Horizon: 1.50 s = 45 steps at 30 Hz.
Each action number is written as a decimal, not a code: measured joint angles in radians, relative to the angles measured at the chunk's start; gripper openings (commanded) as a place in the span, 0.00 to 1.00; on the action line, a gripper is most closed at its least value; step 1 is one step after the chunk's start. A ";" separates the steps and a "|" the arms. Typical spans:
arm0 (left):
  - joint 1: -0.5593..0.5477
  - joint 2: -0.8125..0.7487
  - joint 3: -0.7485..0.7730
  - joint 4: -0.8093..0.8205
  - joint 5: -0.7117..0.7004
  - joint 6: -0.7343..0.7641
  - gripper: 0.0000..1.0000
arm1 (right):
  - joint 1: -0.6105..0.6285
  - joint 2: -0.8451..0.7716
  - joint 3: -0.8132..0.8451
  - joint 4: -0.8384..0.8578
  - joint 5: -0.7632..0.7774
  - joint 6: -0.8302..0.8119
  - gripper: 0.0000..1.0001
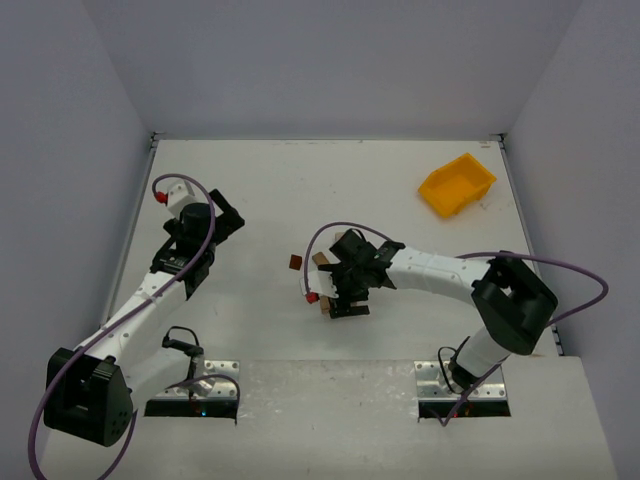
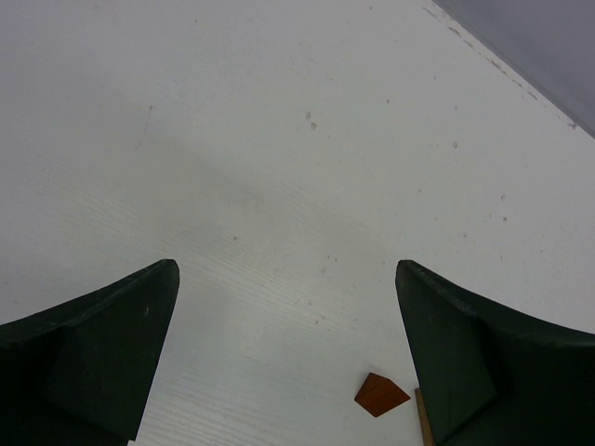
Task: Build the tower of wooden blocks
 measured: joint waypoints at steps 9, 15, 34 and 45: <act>0.000 0.000 0.000 0.000 0.000 0.000 1.00 | 0.000 -0.033 -0.013 -0.003 0.013 -0.002 0.78; 0.000 0.000 0.000 0.000 0.000 0.000 1.00 | 0.000 -0.055 -0.021 -0.007 0.014 -0.014 0.77; 0.000 0.000 0.000 0.000 0.000 0.000 1.00 | 0.000 -0.065 -0.049 -0.052 0.004 -0.041 0.75; 0.000 0.007 0.000 0.000 0.000 0.000 1.00 | 0.000 -0.080 -0.049 -0.078 -0.015 -0.041 0.75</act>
